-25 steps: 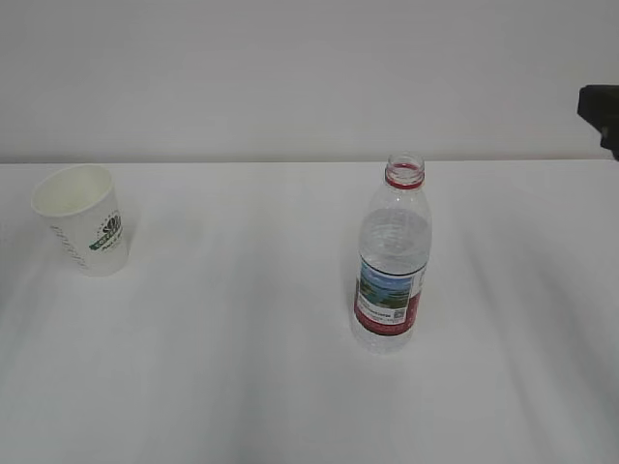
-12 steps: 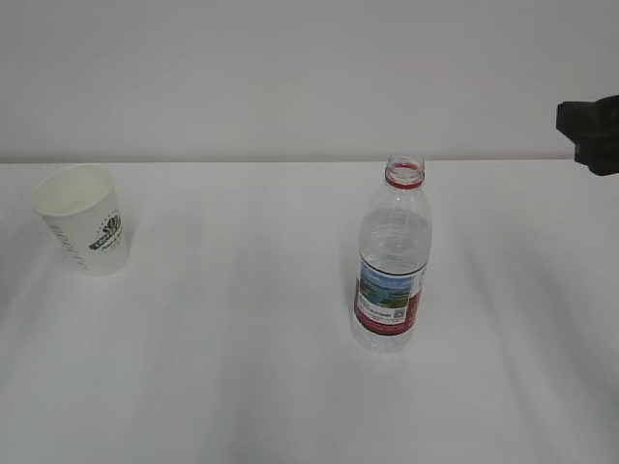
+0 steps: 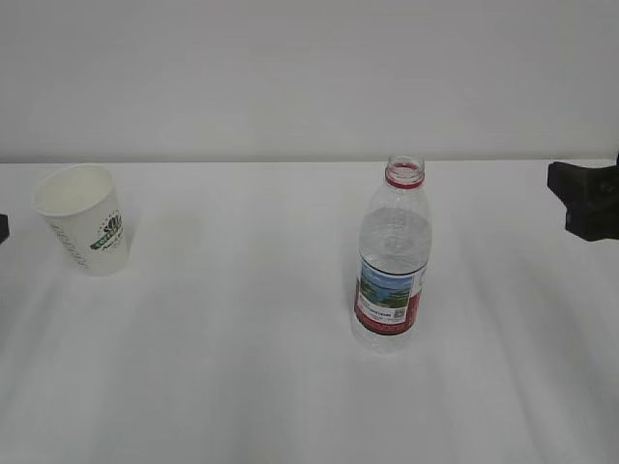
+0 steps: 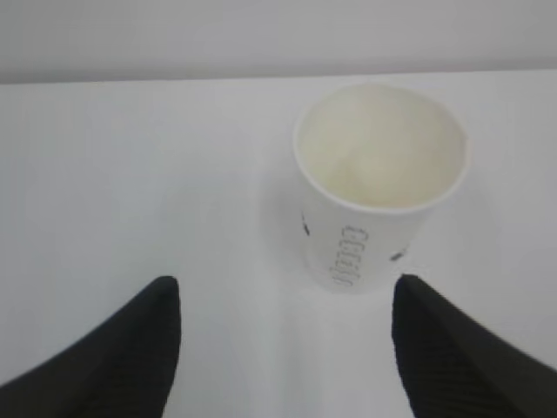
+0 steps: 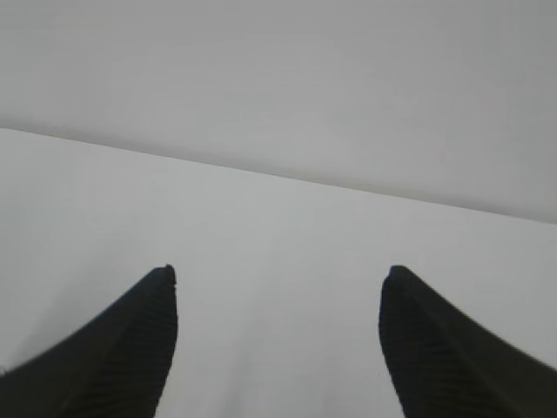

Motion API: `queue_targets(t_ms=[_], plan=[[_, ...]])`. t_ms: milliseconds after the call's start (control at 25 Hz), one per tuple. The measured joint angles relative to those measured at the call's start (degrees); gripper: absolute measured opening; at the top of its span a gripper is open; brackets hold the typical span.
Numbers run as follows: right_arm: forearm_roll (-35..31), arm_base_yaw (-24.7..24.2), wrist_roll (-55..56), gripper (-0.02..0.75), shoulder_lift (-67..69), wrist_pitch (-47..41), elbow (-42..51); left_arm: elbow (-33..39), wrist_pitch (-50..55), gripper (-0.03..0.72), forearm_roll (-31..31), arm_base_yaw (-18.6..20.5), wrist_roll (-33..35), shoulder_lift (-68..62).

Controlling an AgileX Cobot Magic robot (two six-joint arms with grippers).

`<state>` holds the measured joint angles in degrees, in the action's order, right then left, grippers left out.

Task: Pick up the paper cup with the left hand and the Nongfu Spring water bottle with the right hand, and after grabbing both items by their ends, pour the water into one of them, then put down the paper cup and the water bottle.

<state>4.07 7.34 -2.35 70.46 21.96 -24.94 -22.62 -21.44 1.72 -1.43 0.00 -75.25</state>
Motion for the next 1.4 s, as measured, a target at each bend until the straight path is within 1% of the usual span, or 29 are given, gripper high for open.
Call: queue_targets(t_ms=[240,440,600,720,920,1000,1160,1400], plan=[[0.0,0.0,2.35,0.548,0.0,4.2,3.89,5.32,-6.75,0.55,1.3,-5.63,-0.87,-5.25],[0.0,0.0,5.06,0.548,0.0,6.34,7.23,6.29,-8.49,0.55,1.42,-8.91,-1.26,-7.94],[0.0,0.0,6.76,0.548,1.03,12.04,11.92,7.48,-10.12,0.55,1.42,-10.76,-1.35,-7.98],[0.12,0.0,7.86,0.548,3.71,17.35,15.26,11.25,-16.29,0.55,1.55,-11.9,-1.68,-8.07],[2.3,0.0,8.39,0.548,10.01,27.42,18.28,20.75,-33.2,0.55,1.55,-12.19,-3.11,-8.07],[4.36,0.0,8.39,0.548,12.85,32.02,19.24,22.24,-37.6,0.55,1.55,-12.19,-3.89,-8.07],[7.23,0.0,8.5,0.548,17.64,41.29,22.04,22.34,-40.66,0.55,0.81,-12.19,-4.4,-8.07],[8.47,0.0,8.5,0.548,20.51,42.92,24.97,22.37,-41.34,0.55,0.35,-12.19,-4.44,-8.07]])
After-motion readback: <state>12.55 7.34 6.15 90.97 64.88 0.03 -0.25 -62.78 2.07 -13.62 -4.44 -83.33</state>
